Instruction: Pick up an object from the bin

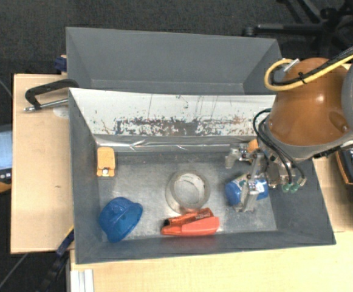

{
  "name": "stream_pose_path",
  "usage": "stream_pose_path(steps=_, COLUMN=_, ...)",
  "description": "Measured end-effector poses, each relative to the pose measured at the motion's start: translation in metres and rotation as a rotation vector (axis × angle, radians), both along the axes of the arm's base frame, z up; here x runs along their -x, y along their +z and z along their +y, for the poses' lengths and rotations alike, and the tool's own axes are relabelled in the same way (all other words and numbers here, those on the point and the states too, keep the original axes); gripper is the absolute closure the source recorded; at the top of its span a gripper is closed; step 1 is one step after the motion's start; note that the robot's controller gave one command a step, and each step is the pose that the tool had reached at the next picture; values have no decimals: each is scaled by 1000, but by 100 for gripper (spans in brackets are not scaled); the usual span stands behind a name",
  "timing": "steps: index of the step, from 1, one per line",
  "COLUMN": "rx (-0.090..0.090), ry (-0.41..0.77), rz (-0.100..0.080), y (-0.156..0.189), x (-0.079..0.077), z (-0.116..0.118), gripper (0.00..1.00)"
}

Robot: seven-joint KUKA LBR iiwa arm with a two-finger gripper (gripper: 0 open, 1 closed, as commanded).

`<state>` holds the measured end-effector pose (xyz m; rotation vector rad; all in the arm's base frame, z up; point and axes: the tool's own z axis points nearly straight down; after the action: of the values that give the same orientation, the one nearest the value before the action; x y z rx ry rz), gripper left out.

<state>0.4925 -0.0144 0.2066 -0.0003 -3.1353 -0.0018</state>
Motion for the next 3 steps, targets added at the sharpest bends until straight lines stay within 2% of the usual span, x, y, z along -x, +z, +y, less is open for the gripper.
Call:
stream_pose_path(steps=1, rx=0, ry=1, rz=-8, y=4, x=-1, z=0, gripper=0)
stream_pose_path(steps=2, rx=0, ry=100, rz=-9, y=-73, x=-21, z=-50, gripper=0)
stream_pose_path(steps=3, rx=-1, ry=197, rz=-8, y=-82, x=-34, z=-68, gripper=0)
